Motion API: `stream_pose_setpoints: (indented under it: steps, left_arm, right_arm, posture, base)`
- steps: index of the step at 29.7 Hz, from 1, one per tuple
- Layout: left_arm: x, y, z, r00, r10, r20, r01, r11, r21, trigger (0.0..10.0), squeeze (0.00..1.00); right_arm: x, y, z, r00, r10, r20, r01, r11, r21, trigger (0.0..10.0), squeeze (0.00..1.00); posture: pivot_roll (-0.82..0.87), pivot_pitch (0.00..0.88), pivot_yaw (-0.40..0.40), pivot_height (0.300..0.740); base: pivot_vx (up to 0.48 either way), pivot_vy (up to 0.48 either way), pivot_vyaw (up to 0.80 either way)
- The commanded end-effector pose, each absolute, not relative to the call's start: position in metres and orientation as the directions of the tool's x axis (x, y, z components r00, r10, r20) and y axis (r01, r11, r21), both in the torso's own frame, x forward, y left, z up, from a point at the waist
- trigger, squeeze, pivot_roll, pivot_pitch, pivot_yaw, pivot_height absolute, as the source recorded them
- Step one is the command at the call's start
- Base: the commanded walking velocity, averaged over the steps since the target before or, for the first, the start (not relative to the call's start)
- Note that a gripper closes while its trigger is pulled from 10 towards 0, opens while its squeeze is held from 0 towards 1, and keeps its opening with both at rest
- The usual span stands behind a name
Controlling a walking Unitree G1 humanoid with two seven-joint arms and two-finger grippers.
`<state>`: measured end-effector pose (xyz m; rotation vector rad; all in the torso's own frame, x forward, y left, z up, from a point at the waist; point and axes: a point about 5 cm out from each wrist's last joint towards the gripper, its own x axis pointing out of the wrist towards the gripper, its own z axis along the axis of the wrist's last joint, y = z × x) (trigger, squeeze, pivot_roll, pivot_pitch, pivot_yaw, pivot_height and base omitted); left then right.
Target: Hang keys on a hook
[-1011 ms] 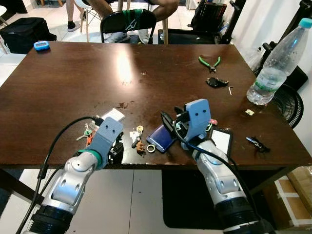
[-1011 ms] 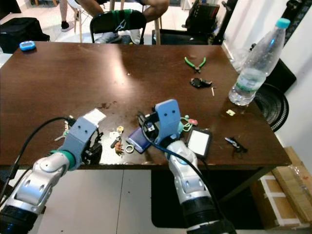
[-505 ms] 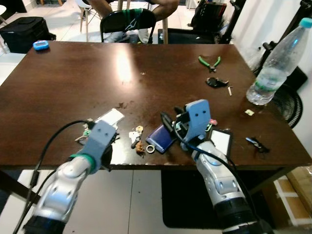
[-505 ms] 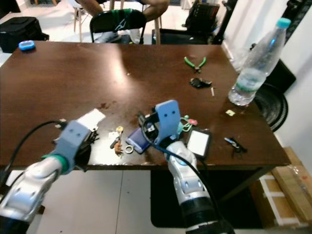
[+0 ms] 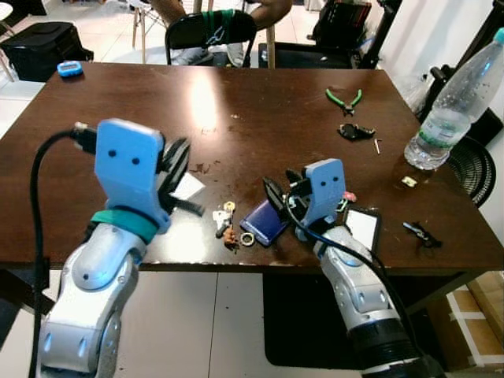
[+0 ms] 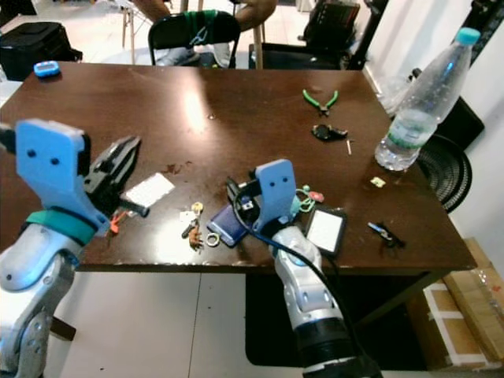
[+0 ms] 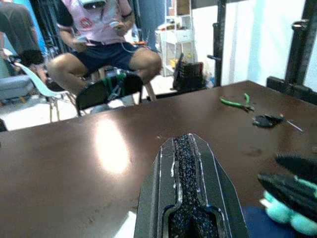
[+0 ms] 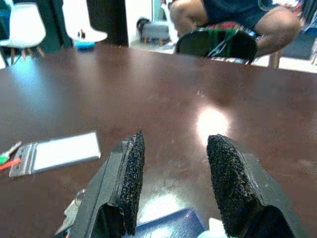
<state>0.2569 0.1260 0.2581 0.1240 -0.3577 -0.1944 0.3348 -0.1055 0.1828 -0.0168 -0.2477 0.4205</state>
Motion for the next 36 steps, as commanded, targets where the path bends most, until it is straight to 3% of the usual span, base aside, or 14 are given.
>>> stream_pose_setpoints:
  steps: [1, 11, 36]
  left_arm:
    - [0.258, 0.127, 0.244, 0.934, -0.184, 0.306, 0.124, 0.971, 0.206, 10.0, 0.00]
    - [0.253, 0.138, 0.218, 0.969, -0.107, 0.223, 0.063, 0.979, 0.195, 10.0, 0.00]
    - [0.254, 0.140, 0.214, 0.971, -0.089, 0.222, 0.040, 0.976, 0.216, 10.0, 0.00]
  right_arm:
    - [0.331, -0.107, 0.184, 0.889, 0.385, 0.250, -0.391, 0.920, -0.025, 10.0, 0.00]
    - [0.325, -0.104, 0.185, 0.886, 0.380, 0.266, -0.393, 0.920, -0.007, 10.0, 0.00]
    - [0.325, -0.102, 0.190, 0.887, 0.371, 0.275, -0.391, 0.920, 0.021, 10.0, 0.00]
  posture:
    - [-0.01, 0.083, 0.051, 0.740]
    - [-0.03, 0.078, 0.047, 0.740]
    - [-0.02, 0.077, 0.050, 0.740]
  base:
    - [0.000, 0.000, 0.00]
    - [0.000, 0.000, 0.00]
    - [-0.298, 0.000, 0.00]
